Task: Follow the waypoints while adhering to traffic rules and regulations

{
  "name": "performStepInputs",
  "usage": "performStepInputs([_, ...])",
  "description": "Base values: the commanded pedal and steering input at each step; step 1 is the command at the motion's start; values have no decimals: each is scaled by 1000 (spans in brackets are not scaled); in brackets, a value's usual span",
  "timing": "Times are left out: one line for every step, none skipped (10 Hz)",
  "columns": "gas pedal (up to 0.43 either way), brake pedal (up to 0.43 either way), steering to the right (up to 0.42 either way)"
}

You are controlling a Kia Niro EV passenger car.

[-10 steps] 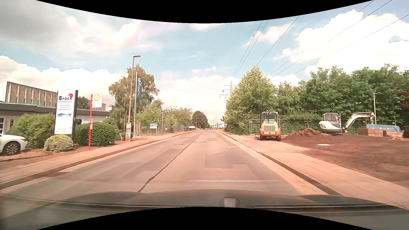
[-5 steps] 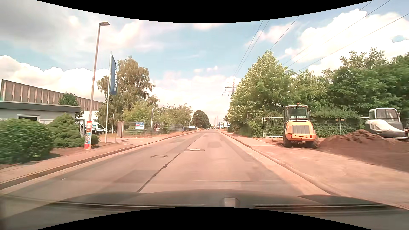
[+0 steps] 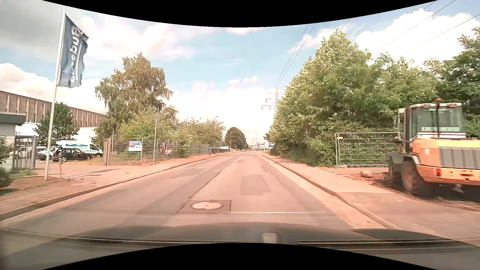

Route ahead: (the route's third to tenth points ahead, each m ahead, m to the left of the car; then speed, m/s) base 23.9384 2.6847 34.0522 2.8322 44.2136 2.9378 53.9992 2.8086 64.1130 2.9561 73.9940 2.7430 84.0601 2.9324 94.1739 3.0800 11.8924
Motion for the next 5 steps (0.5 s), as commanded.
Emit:
performStepInputs([169, 0, -4])
performStepInputs([169, 0, -4])
performStepInputs([157, 0, -4])
performStepInputs([157, 0, -2])
performStepInputs([157, 0, -1])
